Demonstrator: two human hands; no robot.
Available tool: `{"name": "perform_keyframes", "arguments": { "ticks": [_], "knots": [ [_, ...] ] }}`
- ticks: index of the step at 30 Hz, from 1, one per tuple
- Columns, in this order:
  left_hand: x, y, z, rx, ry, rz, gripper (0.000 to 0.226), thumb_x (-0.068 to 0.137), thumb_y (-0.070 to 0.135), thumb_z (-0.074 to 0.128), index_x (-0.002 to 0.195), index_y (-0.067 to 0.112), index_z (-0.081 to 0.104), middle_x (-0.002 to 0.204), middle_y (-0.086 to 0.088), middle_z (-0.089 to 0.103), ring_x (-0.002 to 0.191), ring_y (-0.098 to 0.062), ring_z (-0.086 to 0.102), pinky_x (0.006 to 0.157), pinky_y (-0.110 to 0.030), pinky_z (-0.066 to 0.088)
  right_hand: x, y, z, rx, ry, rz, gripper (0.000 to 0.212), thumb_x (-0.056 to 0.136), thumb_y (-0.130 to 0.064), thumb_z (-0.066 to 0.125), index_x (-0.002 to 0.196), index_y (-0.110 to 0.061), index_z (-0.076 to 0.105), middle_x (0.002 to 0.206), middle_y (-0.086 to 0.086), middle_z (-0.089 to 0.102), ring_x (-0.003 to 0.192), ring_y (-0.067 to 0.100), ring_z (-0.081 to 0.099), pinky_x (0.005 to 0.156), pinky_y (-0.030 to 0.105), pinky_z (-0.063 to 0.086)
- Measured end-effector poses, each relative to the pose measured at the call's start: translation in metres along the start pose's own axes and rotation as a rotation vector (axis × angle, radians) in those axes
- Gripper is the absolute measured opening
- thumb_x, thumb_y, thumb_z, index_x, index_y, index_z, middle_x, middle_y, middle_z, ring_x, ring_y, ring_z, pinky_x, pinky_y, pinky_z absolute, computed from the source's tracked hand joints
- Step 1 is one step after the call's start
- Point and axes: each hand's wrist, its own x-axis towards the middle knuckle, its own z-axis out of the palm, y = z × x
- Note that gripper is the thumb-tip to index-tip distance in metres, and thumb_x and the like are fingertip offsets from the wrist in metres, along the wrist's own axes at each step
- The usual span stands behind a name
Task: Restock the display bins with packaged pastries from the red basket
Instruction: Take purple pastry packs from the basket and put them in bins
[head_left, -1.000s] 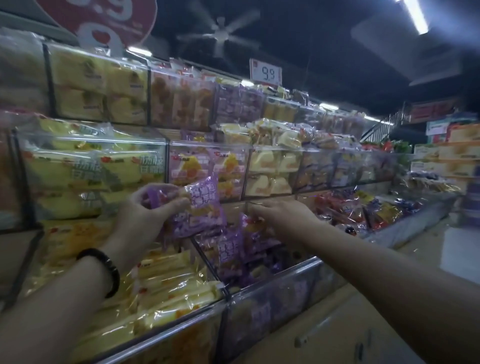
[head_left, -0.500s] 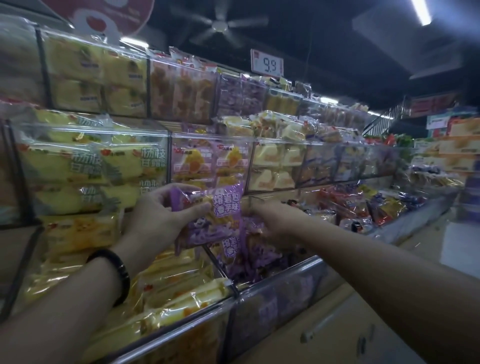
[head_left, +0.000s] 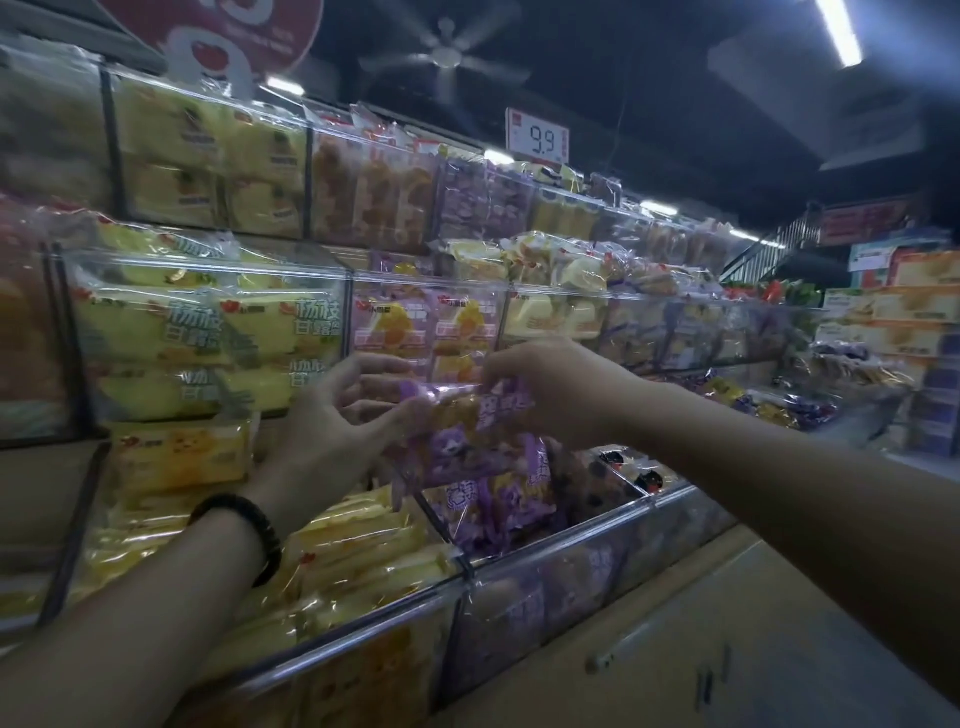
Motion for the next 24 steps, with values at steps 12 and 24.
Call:
{"name": "perform_keyframes", "arguments": {
  "ticks": [12, 24],
  "knots": [
    [0.004, -0.013, -0.002, 0.286, -0.022, 0.000, 0.032, 0.078, 0.052, 0.077, 0.104, 0.034, 0.071, 0.097, 0.010, 0.074, 0.084, -0.002, 0.070, 0.071, -0.030, 0.063, -0.009, 0.017, 0.031, 0.041, -0.261, 0.169, 0.039, 0.083, -0.035, 0.087, 0.118, -0.028, 0.070, 0.106, -0.008, 0.063, 0.093, 0.015, 0.062, 0.075, 0.028, 0.051],
    [0.006, -0.019, 0.000, 0.488, 0.009, 0.110, 0.012, 0.091, 0.035, 0.077, 0.097, 0.027, 0.069, 0.083, 0.008, 0.067, 0.072, -0.009, 0.062, 0.059, -0.016, 0.048, -0.003, -0.016, 0.091, -0.167, -0.182, 0.084, 0.061, 0.084, -0.044, 0.083, 0.140, -0.046, 0.058, 0.140, -0.005, 0.052, 0.116, 0.022, 0.062, 0.070, 0.031, 0.045]
  ]
}}
